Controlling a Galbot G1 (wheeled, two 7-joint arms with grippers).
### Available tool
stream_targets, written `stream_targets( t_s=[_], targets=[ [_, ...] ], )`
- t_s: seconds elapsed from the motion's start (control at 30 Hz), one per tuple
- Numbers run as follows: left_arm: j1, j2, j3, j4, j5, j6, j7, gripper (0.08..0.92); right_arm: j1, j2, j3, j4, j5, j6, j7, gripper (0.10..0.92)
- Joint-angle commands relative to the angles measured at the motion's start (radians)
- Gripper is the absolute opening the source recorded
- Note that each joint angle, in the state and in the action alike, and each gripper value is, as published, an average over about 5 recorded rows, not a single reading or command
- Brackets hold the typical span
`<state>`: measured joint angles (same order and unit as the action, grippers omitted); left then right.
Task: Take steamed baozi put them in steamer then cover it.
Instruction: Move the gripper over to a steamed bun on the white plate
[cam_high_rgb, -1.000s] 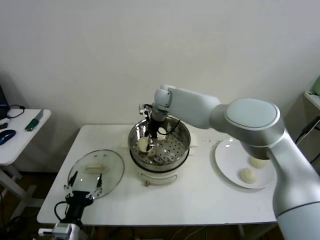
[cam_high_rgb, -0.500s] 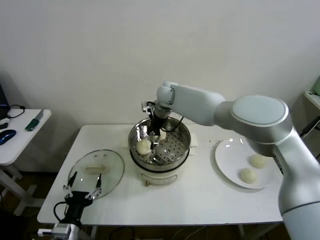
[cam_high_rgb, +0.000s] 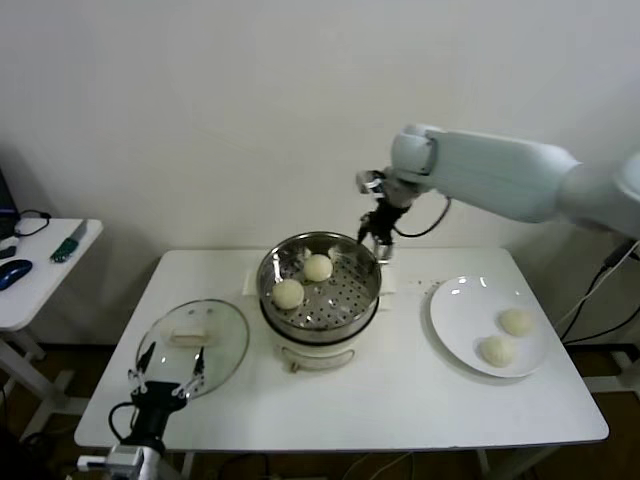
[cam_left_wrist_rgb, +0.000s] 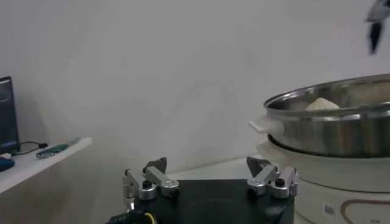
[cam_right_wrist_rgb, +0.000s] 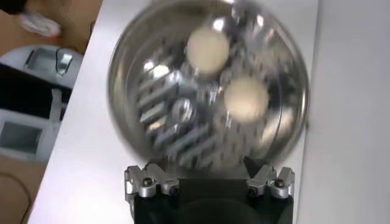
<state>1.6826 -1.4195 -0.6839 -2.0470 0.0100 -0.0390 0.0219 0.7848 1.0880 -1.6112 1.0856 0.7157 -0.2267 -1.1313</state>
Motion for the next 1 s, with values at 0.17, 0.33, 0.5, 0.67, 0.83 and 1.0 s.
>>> stream_targets(
  t_s=[0.17,0.33,0.5,0.67,0.83,1.0],
  targets=[
    [-0.007,-0.006,0.003,-0.005,0.013,0.010,-0.001,0.823,-0.045,-0.501,0.022,0.227,-0.302,0.017,0.000,0.823],
    [0.000,-0.009,0.001,-0.006,0.016,0.011,-0.002,0.823,-0.190,-0.564,0.100,0.192,-0.450,0.048,-0.010,0.823],
    [0.004,-0.016,0.000,-0.008,0.026,0.012,-0.002,0.823,-0.358,-0.566,0.212,0.124,-0.572,0.077,-0.018,0.823],
    [0.006,-0.022,-0.010,-0.010,0.027,0.015,-0.003,0.823,-0.486,-0.547,0.298,0.066,-0.644,0.099,-0.018,0.823],
    [0.008,-0.024,-0.013,-0.005,0.029,0.016,-0.003,0.823,-0.577,-0.509,0.373,0.015,-0.695,0.117,-0.015,0.823],
    [0.004,-0.029,-0.014,0.006,0.035,0.017,-0.004,0.823,-0.636,-0.457,0.436,-0.043,-0.724,0.135,-0.006,0.823]
  ],
)
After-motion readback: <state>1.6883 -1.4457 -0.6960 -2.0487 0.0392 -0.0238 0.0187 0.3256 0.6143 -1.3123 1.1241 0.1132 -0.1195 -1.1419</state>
